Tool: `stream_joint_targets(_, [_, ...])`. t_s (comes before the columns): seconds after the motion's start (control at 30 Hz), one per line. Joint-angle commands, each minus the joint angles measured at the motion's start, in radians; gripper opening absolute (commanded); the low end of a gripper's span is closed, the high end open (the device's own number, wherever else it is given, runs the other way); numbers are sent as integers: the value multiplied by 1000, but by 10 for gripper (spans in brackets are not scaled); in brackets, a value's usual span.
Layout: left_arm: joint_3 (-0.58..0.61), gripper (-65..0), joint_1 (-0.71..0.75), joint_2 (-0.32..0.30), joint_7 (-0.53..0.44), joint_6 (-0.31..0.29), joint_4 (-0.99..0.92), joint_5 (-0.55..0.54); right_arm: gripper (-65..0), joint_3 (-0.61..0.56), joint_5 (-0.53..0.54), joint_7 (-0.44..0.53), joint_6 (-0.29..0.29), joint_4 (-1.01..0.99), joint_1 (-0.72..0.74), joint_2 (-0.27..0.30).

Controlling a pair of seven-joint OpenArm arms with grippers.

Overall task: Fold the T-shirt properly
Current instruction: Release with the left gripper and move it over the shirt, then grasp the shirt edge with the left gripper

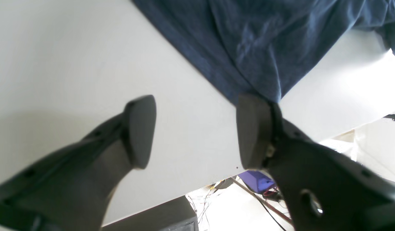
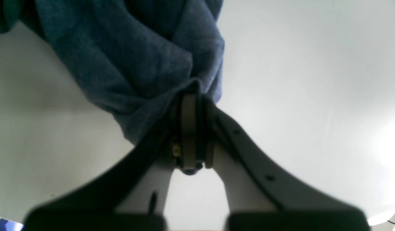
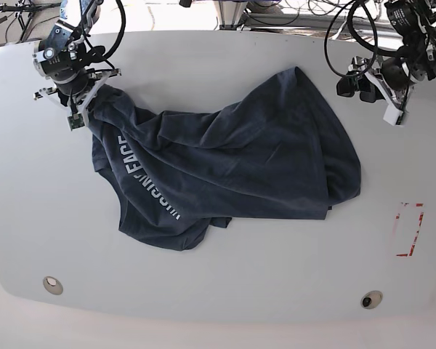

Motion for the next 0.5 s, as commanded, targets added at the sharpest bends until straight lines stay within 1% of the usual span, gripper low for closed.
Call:
stream_joint_targets(0.0, [17, -261, -4, 21, -17, -1, 14, 39, -650, 2, 6, 20, -5, 17, 4, 8])
stream_joint_targets(0.1, [48, -261, -6, 47, -17, -1, 14, 85, -650, 4, 6, 20, -5, 17, 4, 8])
stream_joint_targets(0.3, [109, -260, -29, 91, -22, -1, 6, 142, -650, 4, 7, 20, -5, 15, 9, 8])
stream_joint_targets(0.47, [127, -260, -41, 133, -36, -1, -72, 217, -650, 4, 7, 20, -5, 15, 13, 8])
